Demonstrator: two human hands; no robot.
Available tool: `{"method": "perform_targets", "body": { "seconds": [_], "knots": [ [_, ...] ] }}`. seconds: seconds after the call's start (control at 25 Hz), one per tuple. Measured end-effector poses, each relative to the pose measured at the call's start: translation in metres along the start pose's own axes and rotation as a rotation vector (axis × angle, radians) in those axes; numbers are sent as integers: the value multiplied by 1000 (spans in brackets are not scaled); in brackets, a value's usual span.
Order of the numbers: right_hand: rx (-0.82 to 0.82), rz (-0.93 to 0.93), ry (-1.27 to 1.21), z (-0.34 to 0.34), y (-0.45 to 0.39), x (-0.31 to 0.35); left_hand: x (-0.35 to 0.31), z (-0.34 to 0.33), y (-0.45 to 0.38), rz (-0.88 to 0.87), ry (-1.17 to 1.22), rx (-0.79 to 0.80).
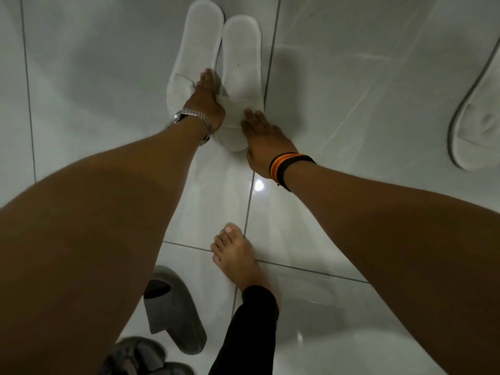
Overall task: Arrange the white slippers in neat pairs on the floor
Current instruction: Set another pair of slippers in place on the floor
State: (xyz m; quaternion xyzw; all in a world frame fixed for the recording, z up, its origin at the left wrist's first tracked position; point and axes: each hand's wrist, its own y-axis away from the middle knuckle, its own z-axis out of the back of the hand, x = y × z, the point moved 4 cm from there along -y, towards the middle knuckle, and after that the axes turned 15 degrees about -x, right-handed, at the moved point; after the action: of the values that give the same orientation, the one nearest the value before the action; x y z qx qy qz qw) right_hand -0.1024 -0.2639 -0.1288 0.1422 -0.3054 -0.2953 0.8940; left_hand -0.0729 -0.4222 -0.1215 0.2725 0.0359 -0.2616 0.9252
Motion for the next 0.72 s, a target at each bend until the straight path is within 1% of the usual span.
{"method": "perform_targets", "body": {
  "seconds": [0.24, 0.44, 0.56, 0.64, 0.72],
  "knots": [
    [14, -20, -33, 2, -1, 5, -2, 1, 10, -47, -19, 3],
    [-68, -70, -124, 10, 20, -10, -16, 4, 25, -201, -131, -106],
    [-100, -140, -113, 25, 60, -47, -46, -14, 55, -300, -172, -97],
    [-145, -220, -87, 42, 90, -89, -80, -39, 83, -363, -164, -59],
    [-217, -326, -52, 67, 123, -146, -132, -73, 113, -454, -135, -9]
  ]
}}
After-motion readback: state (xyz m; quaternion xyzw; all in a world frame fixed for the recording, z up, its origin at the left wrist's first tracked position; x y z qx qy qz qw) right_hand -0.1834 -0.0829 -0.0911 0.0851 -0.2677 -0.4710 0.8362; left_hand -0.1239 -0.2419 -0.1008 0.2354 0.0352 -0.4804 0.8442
